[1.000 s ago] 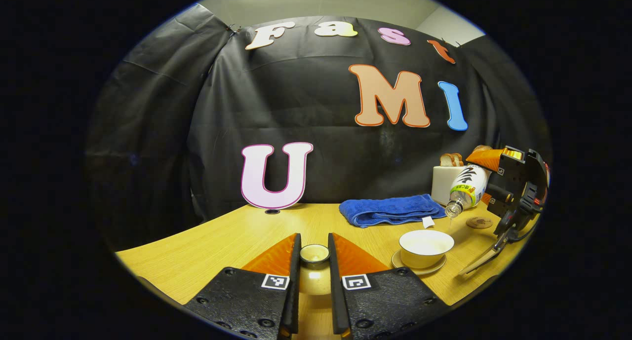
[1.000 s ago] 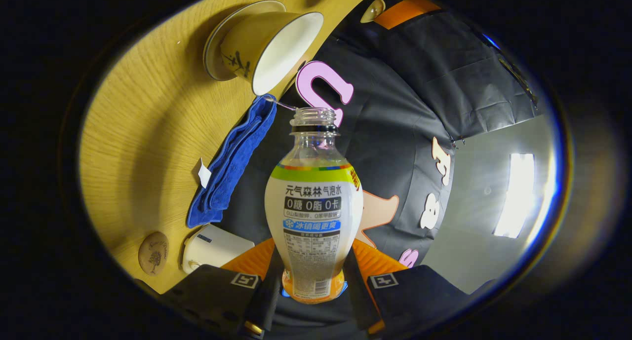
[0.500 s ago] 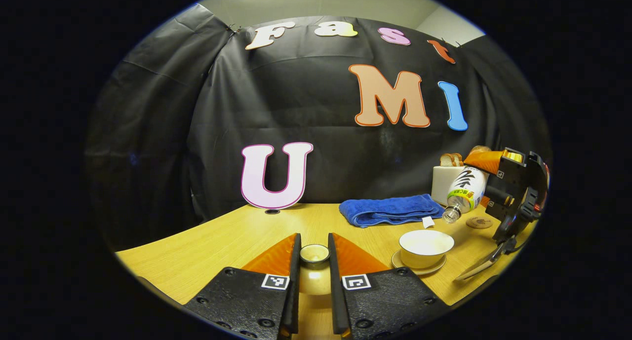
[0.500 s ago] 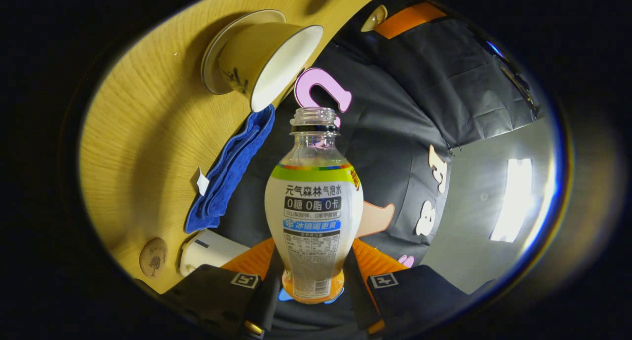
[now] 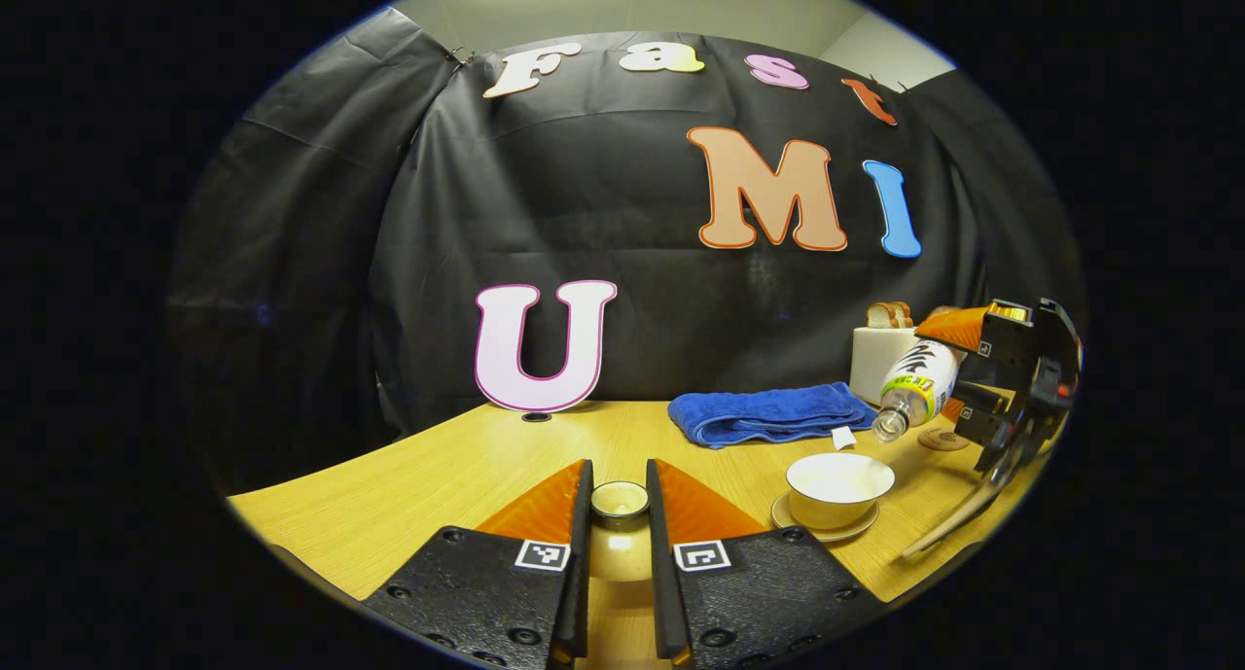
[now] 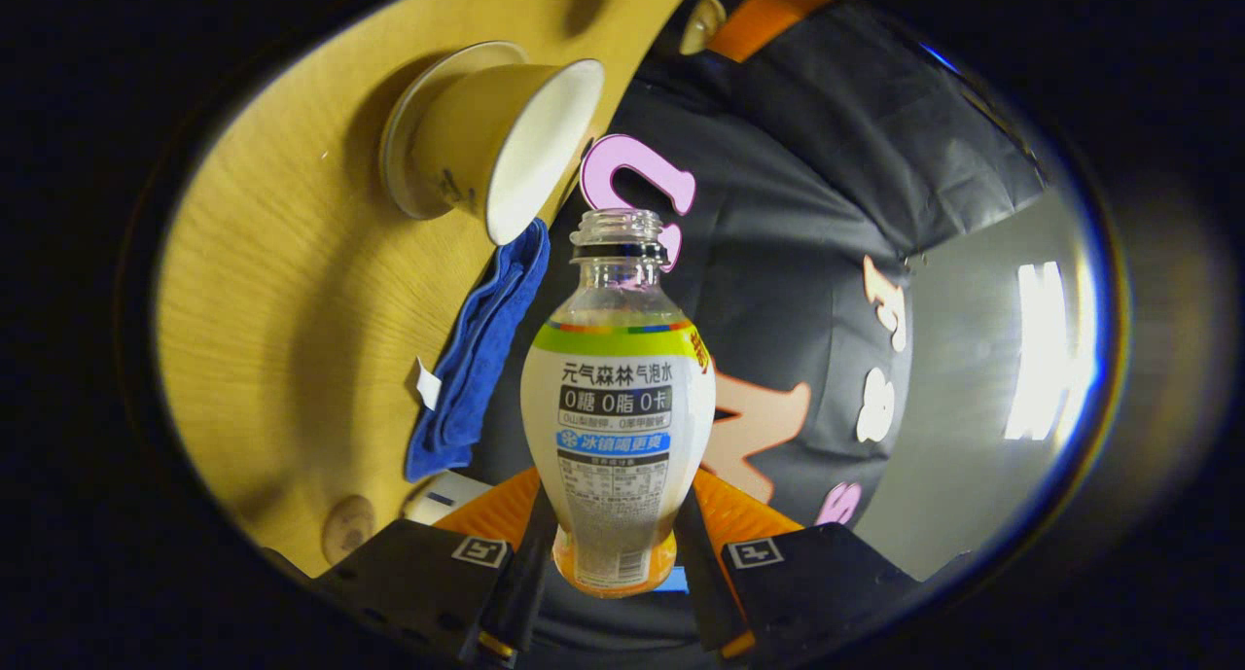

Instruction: Open the teacup lid with one hand, grasp the water bottle and pour water into the teacup with the other hand; after pouring, place the water bottle on the coaster and then close the teacup lid.

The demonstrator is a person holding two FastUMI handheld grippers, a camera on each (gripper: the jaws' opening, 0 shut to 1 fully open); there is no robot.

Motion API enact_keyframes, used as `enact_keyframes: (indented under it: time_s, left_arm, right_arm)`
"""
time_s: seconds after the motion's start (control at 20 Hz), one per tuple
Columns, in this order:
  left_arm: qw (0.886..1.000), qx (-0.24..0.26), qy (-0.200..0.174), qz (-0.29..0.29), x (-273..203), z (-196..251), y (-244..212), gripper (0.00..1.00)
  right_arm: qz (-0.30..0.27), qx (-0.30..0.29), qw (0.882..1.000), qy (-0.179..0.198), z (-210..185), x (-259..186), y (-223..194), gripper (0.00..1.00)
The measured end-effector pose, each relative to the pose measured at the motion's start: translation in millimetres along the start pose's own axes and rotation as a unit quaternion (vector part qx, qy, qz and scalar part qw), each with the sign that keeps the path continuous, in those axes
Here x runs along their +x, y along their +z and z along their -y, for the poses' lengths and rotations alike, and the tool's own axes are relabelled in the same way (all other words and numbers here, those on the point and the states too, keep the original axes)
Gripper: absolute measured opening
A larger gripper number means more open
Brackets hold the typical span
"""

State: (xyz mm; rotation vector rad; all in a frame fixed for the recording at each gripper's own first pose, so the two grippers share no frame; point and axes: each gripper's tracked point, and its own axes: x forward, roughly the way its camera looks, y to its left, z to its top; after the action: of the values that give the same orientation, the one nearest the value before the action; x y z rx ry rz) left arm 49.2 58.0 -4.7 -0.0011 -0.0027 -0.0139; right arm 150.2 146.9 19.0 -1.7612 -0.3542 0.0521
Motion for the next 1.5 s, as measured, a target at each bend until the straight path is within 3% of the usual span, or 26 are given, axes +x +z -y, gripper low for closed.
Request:
enact_keyframes:
  time_s: [0.1,0.2,0.3,0.45,0.55,0.75,1.0,1.1,1.2,1.4,1.5]
  left_arm:
    - [1.000,0.000,0.000,0.000,-1.0,-0.4,0.3,0.24]
    - [1.000,0.000,0.000,0.000,-0.5,-0.1,-0.2,0.24]
    - [1.000,0.000,0.000,0.000,-1.0,0.0,0.6,0.24]
    - [1.000,0.000,0.000,0.000,-1.4,-0.5,-0.4,0.24]
    - [1.000,0.000,0.000,0.000,-1.5,-0.7,-0.1,0.24]
    - [1.000,0.000,0.000,0.000,-0.8,-0.3,-0.5,0.24]
    - [1.000,0.000,0.000,0.000,-0.3,-0.1,-0.3,0.24]
    - [1.000,0.000,0.000,0.001,0.0,-0.6,-0.9,0.24]
    - [1.000,0.000,0.000,0.001,-0.5,-0.3,-0.3,0.24]
    - [1.000,0.000,0.000,0.001,-0.3,-0.3,-0.4,0.24]
    - [1.000,0.000,0.000,0.001,-0.6,-0.4,-0.7,0.24]
  right_arm:
    - [-0.020,0.085,0.996,0.017,-0.1,-1.3,-5.6,0.64]
    - [-0.036,0.165,0.985,0.035,1.7,-4.5,-7.5,0.70]
    - [-0.053,0.251,0.965,0.057,-0.4,-6.6,-11.0,0.70]
    - [-0.077,0.373,0.921,0.080,-4.0,-10.7,-24.8,0.64]
    - [-0.090,0.447,0.886,0.085,1.4,-10.4,-35.8,0.64]
    - [-0.111,0.589,0.797,0.081,4.7,-7.7,-64.2,0.67]
    - [-0.141,0.701,0.696,0.063,-5.1,-4.1,-115.4,0.70]
    - [-0.150,0.736,0.657,0.065,-19.0,-3.0,-127.4,0.67]
    - [-0.166,0.749,0.638,0.064,-34.2,-4.9,-142.6,0.69]
    - [-0.179,0.764,0.616,0.072,-60.8,-10.5,-150.6,0.68]
    - [-0.191,0.765,0.612,0.070,-70.6,-12.5,-155.6,0.67]
